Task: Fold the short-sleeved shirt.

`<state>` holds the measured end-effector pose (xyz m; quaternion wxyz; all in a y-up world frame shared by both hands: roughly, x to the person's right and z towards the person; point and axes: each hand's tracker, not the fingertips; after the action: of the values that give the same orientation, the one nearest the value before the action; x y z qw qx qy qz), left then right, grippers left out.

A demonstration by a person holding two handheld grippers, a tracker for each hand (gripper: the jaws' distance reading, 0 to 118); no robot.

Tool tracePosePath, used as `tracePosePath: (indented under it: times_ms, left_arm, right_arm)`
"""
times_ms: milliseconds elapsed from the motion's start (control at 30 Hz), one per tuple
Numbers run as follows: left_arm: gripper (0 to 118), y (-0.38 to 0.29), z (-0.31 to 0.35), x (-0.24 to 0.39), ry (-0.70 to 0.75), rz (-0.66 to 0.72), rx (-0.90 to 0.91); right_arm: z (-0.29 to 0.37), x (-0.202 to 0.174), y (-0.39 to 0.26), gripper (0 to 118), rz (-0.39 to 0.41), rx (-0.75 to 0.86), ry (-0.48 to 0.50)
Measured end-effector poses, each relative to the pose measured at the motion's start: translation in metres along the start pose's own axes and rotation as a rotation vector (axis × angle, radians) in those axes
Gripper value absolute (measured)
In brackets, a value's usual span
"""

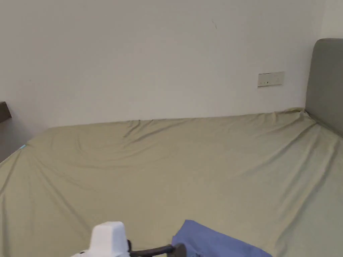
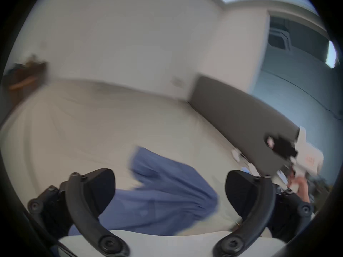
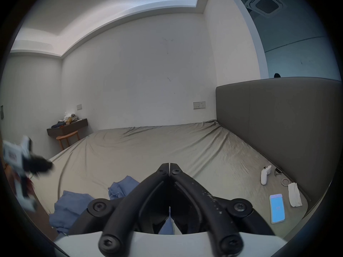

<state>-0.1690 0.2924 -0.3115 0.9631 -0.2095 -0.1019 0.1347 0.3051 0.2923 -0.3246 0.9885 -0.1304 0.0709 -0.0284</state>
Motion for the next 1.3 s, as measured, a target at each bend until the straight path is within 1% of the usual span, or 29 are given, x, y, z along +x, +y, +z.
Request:
tracePosePath:
  times_ms: [33,67,100,133,167,200,233,300,400,433,467,533,600,633,667,700,733,767,867,967,1000,1033,1067,1100,1133,1167,1200,1233,1300]
  left_arm:
    - [114,0.007,0.025,-0.022,0.066,0.035,0.047]
    - [86,0.009,0.048,-0.045,0.120,0.082,0.089]
    - [39,0.007,0.069,-0.063,0.166,0.132,0.134]
    - [2,0.005,0.085,-0.080,0.175,0.150,0.134]
    - [0,0.000,0.095,-0.096,0.214,0.142,0.117]
    - [0,-0.007,0.103,-0.110,0.348,0.141,0.097]
    - [0,-0.011,0.107,-0.118,0.388,0.146,0.088]
    - [0,-0.022,0.110,-0.138,0.379,0.152,-0.007]
    - [0,-0.050,0.102,-0.153,0.289,0.252,-0.090]
    - [0,-0.059,0.095,-0.157,0.296,0.257,-0.133]
    - [0,-0.067,0.089,-0.153,0.332,0.217,-0.149]
    - [0,-0.082,0.076,-0.157,0.343,0.198,-0.213]
    - [0,-0.095,0.061,-0.173,0.293,0.286,-0.208]
    - [19,-0.101,0.054,-0.180,0.267,0.321,-0.205]
    - [83,-0.109,0.044,-0.188,0.262,0.347,-0.233]
    - [118,-0.116,0.030,-0.196,0.292,0.361,-0.298]
    - [112,-0.124,0.024,-0.197,0.316,0.349,-0.380]
    - [107,-0.127,0.018,-0.201,0.320,0.346,-0.352]
    - [114,-0.148,-0.011,-0.206,0.380,0.317,-0.480]
    - [109,-0.166,-0.031,-0.209,0.366,0.331,-0.527]
    - [107,-0.173,-0.035,-0.206,0.390,0.316,-0.535]
    - [97,-0.169,-0.033,-0.198,0.422,0.258,-0.519]
    - [58,-0.165,-0.030,-0.193,0.399,0.229,-0.541]
    - [0,-0.160,-0.027,-0.188,0.398,0.203,-0.523]
    - [0,-0.156,-0.022,-0.189,0.408,0.176,-0.531]
    - [0,-0.154,-0.018,-0.191,0.359,0.195,-0.508]
    - [0,-0.151,-0.011,-0.192,0.295,0.303,-0.452]
    - [0,-0.146,-0.004,-0.189,0.275,0.355,-0.434]
    - [0,-0.134,0.009,-0.173,0.281,0.252,-0.395]
  right_arm:
    - [0.003,0.000,-0.004,1,0.003,-0.007,-0.008]
    - [0.004,0.001,-0.010,1,0.005,-0.019,-0.018]
    - [0.005,0.002,-0.014,1,0.004,-0.038,-0.027]
    - [0.006,0.004,-0.020,1,-0.005,-0.059,-0.034]
    - [0.006,0.004,-0.025,1,-0.012,-0.074,-0.031]
    - [0.005,0.004,-0.030,1,-0.018,-0.083,-0.036]
    - [0.005,0.003,-0.033,1,-0.023,-0.098,-0.039]
    - [0.004,0.000,-0.038,1,-0.024,-0.119,-0.038]
    - [0.001,-0.008,-0.041,1,-0.008,-0.141,-0.041]
    - [-0.001,-0.011,-0.041,1,-0.003,-0.148,-0.039]
    - [-0.003,-0.014,-0.042,1,-0.001,-0.153,-0.036]
    - [-0.008,-0.022,-0.043,1,0.002,-0.164,-0.032]
    - [-0.014,-0.030,-0.044,1,0.013,-0.175,-0.020]
    - [-0.016,-0.034,-0.045,1,0.022,-0.179,-0.016]
    - [-0.016,-0.034,-0.046,1,0.030,-0.186,-0.010]
    - [-0.018,-0.035,-0.046,1,0.033,-0.194,-0.004]
    - [-0.019,-0.036,-0.047,1,0.035,-0.200,0.002]
    - [-0.019,-0.037,-0.047,1,0.035,-0.204,0.006]
    - [-0.020,-0.037,-0.048,1,0.037,-0.211,0.015]
    - [-0.020,-0.035,-0.049,1,0.038,-0.221,0.023]
    - [-0.020,-0.033,-0.050,1,0.039,-0.225,0.023]
    - [-0.019,-0.031,-0.050,1,0.040,-0.228,0.022]
    - [-0.010,-0.023,-0.048,1,0.040,-0.229,0.023]
    - [-0.010,-0.021,-0.048,1,0.039,-0.230,0.024]
    - [-0.009,-0.019,-0.049,1,0.037,-0.230,0.026]
    - [-0.009,-0.017,-0.049,1,0.035,-0.230,0.028]
    - [-0.010,-0.020,-0.049,1,0.034,-0.234,0.030]
    - [-0.010,-0.019,-0.050,1,0.034,-0.237,0.028]
    - [-0.010,-0.015,-0.052,1,0.034,-0.242,0.026]
